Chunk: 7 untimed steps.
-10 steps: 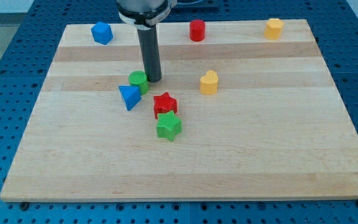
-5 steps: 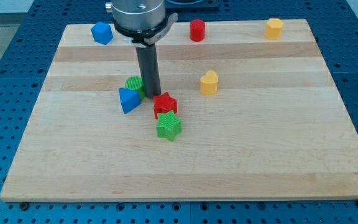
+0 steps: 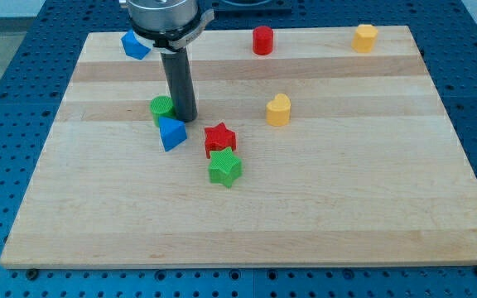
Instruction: Slide the green circle vertically below the blue cube
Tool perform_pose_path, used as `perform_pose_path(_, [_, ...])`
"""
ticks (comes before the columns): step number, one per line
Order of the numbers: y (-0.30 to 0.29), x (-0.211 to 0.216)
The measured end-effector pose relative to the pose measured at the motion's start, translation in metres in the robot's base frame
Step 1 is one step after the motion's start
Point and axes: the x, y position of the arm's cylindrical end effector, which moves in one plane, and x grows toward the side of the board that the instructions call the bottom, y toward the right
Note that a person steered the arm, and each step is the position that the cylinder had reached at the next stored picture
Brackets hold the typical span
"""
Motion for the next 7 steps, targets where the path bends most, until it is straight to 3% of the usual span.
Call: perform_pose_path(7, [-0.070, 0.000])
